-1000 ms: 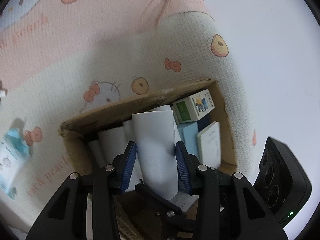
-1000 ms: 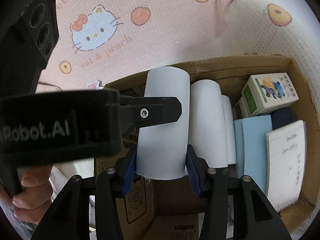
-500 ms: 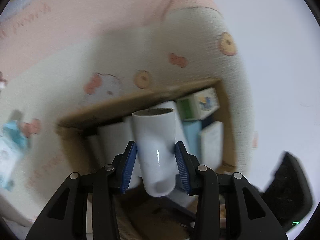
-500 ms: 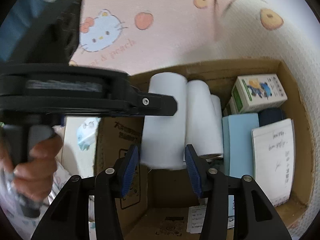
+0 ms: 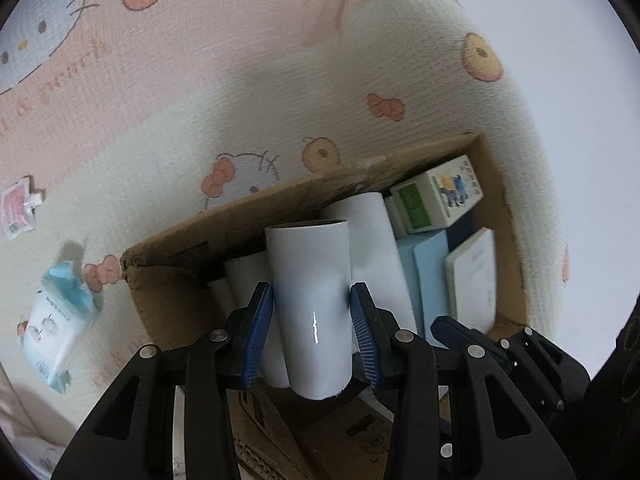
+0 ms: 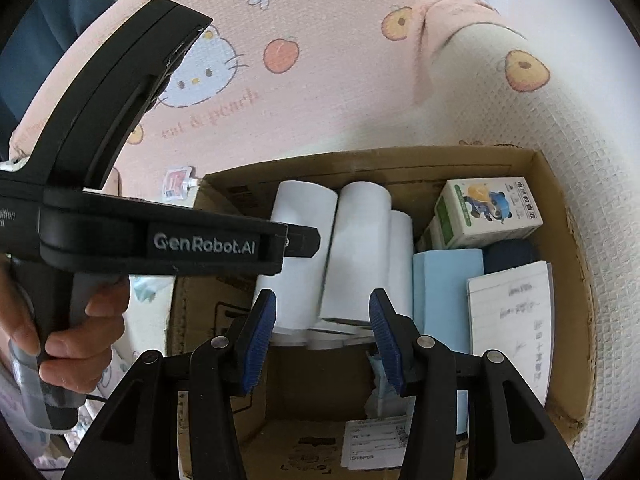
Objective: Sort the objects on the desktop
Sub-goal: 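Withdraw both open grippers up out of the box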
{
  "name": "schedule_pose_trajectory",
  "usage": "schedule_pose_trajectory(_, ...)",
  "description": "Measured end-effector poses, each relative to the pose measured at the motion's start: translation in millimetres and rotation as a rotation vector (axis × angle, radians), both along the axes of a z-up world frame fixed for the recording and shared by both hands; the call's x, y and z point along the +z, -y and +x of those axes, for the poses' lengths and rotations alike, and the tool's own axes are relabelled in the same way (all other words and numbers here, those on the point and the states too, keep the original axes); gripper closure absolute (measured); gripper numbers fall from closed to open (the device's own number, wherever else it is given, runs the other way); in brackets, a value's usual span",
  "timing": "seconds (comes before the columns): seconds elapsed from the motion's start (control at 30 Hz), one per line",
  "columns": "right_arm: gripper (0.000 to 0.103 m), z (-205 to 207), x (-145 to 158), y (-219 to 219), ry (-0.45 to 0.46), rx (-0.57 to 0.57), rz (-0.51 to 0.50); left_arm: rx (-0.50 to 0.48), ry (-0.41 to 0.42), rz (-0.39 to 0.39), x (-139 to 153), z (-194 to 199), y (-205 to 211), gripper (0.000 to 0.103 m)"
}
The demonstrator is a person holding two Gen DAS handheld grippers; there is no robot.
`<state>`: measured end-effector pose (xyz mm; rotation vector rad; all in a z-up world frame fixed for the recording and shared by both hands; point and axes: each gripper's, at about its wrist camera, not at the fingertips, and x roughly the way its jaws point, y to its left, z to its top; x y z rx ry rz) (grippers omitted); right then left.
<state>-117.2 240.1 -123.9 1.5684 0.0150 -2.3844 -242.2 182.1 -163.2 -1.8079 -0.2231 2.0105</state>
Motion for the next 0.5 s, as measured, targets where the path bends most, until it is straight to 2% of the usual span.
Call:
schedule_pose_trajectory(0.23,0.057,-25.6,-3.6,-15.9,0.033,-0.005,-0.008,0.013,0.037,0.018,4.2,-0.9,4.5,0.057)
schedule_pose_trajectory(0.4,0.057,-29.7,-0.1,-21.8,0.035,-0.008,-0.008,0.021,-0.010,0.027,18.9,7.3,10.4,0.057)
schedule_pose_trajectory(0.5,0.057,-25.4,0.3,-25.1,0.029,-0.013,-0.033,0.031,-0.003,0.054,23.6,10.9,16.5,0.057)
